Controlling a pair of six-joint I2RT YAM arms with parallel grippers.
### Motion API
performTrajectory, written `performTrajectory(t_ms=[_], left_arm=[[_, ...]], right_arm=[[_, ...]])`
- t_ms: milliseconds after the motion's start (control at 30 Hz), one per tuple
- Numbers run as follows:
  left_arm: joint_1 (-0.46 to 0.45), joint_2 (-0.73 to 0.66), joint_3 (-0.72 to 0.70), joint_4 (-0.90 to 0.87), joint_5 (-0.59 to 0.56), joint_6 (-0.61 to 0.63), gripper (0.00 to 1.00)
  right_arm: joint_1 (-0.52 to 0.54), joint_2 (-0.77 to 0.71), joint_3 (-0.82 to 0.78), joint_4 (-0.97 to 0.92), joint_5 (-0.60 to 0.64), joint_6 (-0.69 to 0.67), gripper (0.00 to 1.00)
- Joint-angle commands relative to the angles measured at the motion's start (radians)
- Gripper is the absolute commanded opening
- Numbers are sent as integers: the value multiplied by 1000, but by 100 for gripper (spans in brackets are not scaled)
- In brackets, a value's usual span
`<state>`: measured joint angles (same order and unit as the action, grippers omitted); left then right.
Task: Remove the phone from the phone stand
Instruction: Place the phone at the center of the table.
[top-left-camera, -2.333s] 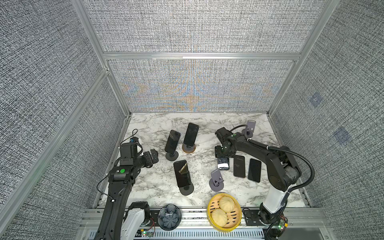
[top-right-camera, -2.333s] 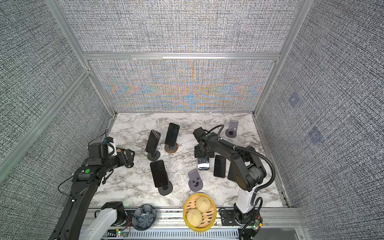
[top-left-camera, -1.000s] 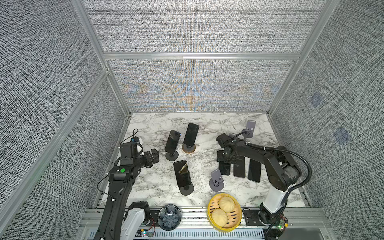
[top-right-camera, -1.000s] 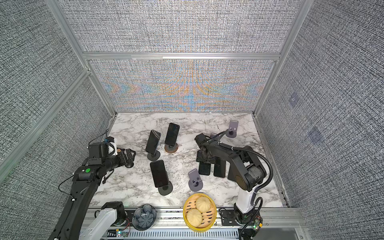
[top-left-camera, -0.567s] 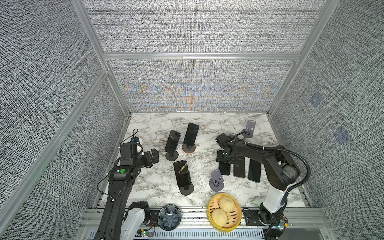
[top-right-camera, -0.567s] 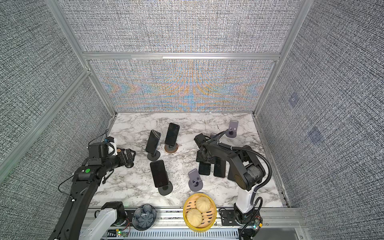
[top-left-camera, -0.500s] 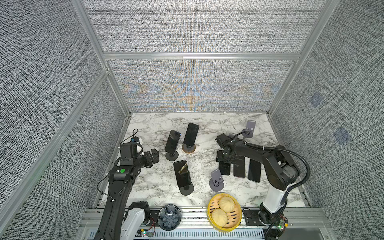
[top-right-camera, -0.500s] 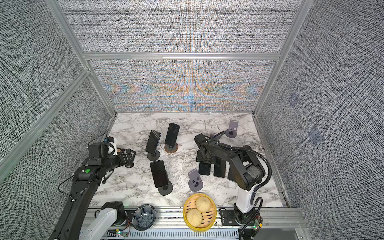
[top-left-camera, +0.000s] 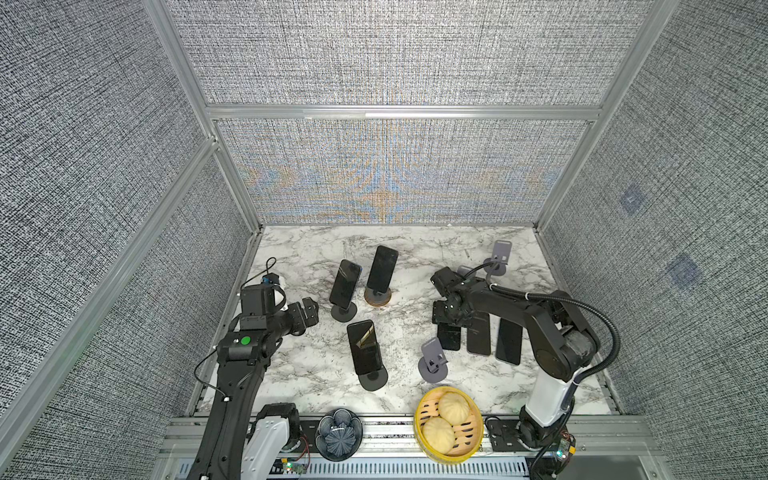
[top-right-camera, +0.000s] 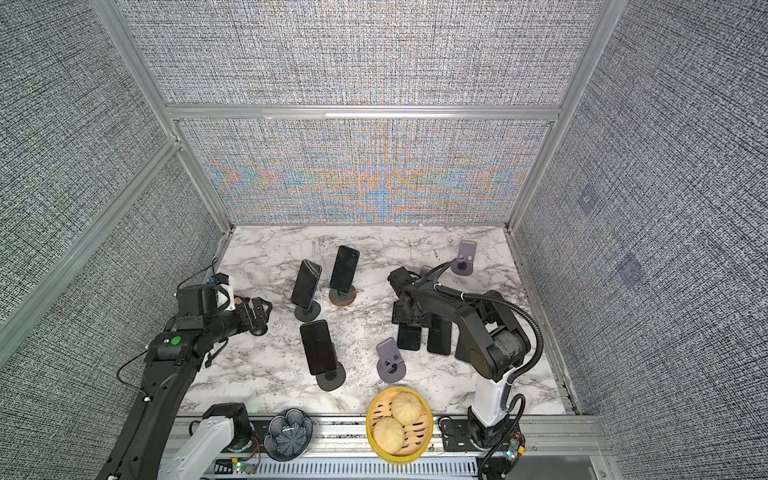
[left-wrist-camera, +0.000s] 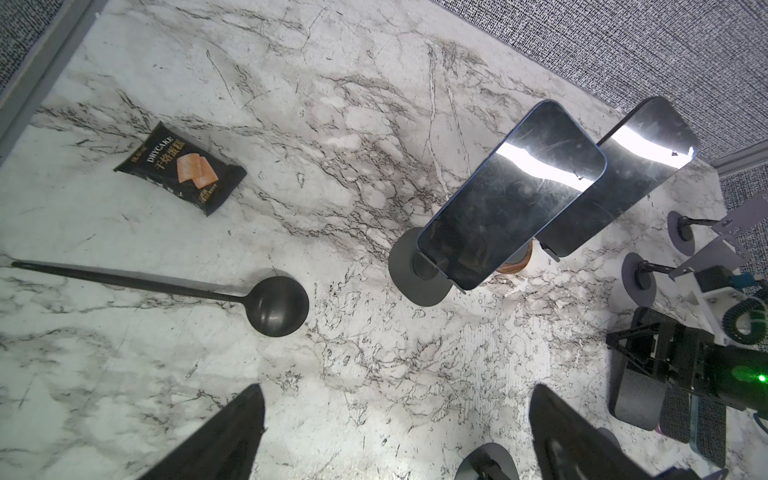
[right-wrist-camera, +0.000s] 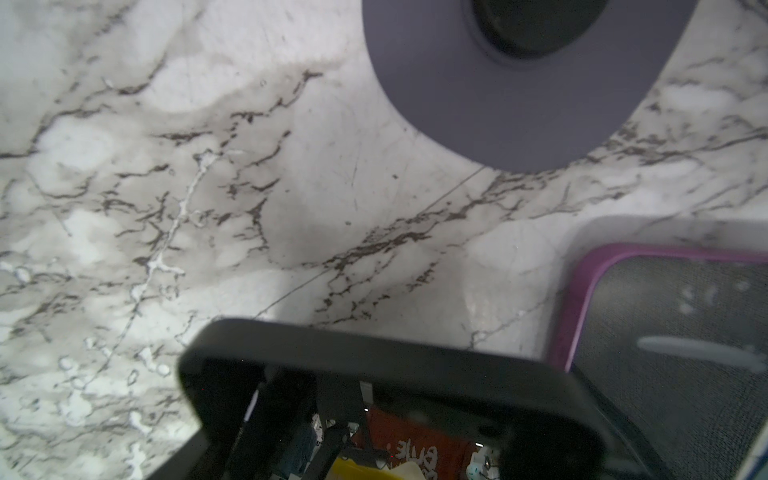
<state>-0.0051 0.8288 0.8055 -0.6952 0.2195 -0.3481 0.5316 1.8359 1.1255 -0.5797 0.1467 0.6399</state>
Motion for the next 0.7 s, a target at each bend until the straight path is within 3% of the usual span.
performTrajectory(t_ms=[0,667], left_arm=[[0,3,-5,21,8,4,100],[0,6,-3,19,6,3,100]], right_arm=[[-1,23,-16,1,30,-1,76],[-1,51,-16,2,42,-6,78]])
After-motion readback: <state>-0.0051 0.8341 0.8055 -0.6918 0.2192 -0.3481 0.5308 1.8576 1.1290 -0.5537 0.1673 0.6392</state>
